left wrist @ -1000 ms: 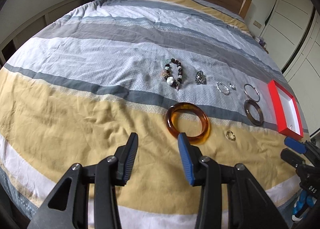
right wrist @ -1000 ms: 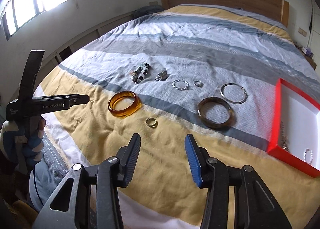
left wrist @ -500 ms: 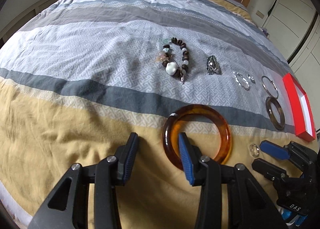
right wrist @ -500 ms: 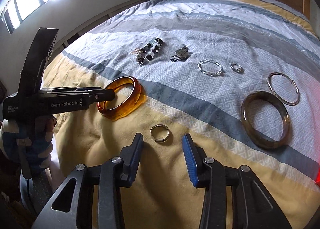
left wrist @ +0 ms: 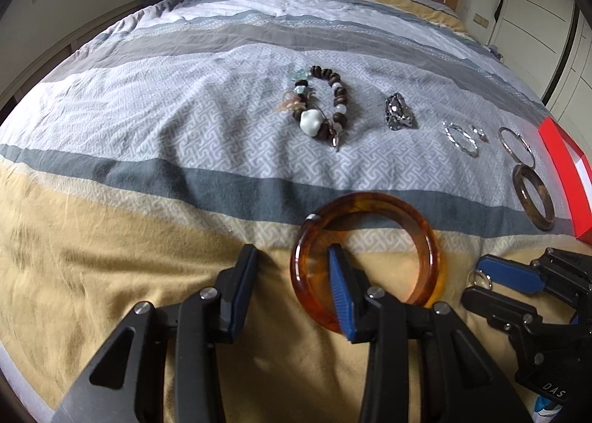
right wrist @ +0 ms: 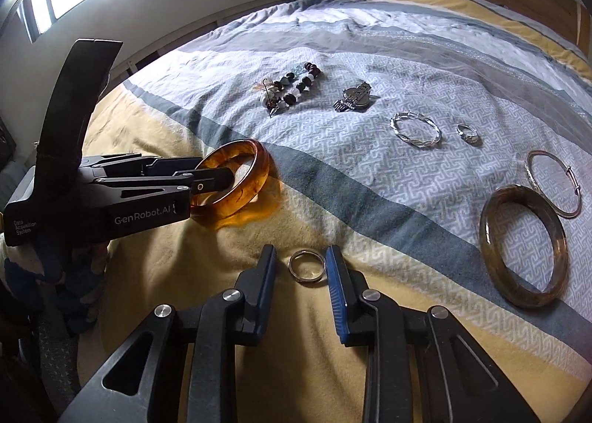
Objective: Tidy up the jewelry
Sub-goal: 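Grasp the small silver ring with the right tool while the left tool grasps the amber bangle, then carry the ring in the right tool and amber bangle in the left tool into the red box, then open both tools to release the ring and amber bangle inside the box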
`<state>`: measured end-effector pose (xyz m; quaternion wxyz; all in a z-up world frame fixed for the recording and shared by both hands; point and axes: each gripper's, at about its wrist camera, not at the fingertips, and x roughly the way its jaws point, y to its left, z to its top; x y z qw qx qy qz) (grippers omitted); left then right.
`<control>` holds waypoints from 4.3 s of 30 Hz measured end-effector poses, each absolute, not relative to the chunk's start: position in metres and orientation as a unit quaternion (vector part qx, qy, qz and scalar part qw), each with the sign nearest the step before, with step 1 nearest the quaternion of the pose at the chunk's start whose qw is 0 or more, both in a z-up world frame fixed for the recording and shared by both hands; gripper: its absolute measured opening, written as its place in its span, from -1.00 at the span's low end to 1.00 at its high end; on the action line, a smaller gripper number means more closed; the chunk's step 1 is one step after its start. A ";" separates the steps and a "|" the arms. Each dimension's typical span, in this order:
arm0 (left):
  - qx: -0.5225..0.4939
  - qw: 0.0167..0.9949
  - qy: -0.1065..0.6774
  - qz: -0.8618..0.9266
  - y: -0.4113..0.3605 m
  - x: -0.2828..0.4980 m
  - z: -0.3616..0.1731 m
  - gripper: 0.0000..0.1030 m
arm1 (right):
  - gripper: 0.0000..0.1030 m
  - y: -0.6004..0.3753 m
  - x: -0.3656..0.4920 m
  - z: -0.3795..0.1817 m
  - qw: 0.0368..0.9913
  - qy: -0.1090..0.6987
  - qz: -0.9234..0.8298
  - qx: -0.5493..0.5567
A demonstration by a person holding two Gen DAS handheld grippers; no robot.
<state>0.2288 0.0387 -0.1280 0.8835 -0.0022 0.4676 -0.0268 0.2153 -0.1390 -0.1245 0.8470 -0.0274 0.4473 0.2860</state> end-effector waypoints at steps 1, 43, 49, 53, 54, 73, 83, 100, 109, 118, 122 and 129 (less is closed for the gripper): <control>0.002 0.885 0.465 -0.025 0.037 0.229 -0.129 -0.29 | -0.47 -0.140 0.216 -0.125 0.847 0.447 0.287 -0.024; 0.029 0.920 0.389 -0.045 -0.001 0.074 0.014 -0.82 | -0.61 -0.227 0.050 0.027 0.910 0.364 0.198 0.008; 0.034 0.930 0.360 -0.060 -0.018 0.038 0.044 -0.82 | -0.60 -0.242 0.008 0.053 0.925 0.331 0.185 0.011; 0.033 0.936 0.344 -0.071 -0.026 0.015 0.061 -0.82 | -0.61 -0.253 -0.019 0.065 0.934 0.311 0.176 0.017; 0.033 0.937 0.340 -0.073 -0.027 0.010 0.064 -0.82 | -0.61 -0.255 -0.024 0.068 0.935 0.307 0.174 0.017; 0.049 0.921 0.364 -0.130 -0.112 0.027 0.074 -0.82 | -0.60 -0.349 -0.025 0.067 0.947 0.294 0.119 0.040; 0.081 0.899 0.386 -0.192 -0.220 0.115 0.044 -0.82 | -0.60 -0.433 0.054 0.045 0.944 0.323 0.062 0.040; 0.123 0.867 0.425 -0.228 -0.373 0.277 -0.034 -0.82 | -0.60 -0.526 0.226 -0.034 0.917 0.395 0.048 0.018; 0.155 0.854 0.445 -0.223 -0.398 0.316 -0.071 -0.82 | -0.60 -0.550 0.279 -0.075 0.894 0.442 0.071 0.004; 0.166 0.847 0.455 -0.216 -0.399 0.327 -0.090 -0.81 | -0.60 -0.536 0.293 -0.097 0.876 0.469 0.092 -0.063; 0.165 0.846 0.460 -0.212 -0.399 0.329 -0.092 -0.79 | -0.61 -0.528 0.294 -0.102 0.866 0.479 0.099 -0.106; 0.159 0.844 0.463 -0.221 -0.396 0.331 -0.091 -0.79 | -0.53 -0.531 0.293 -0.099 0.857 0.492 0.098 -0.118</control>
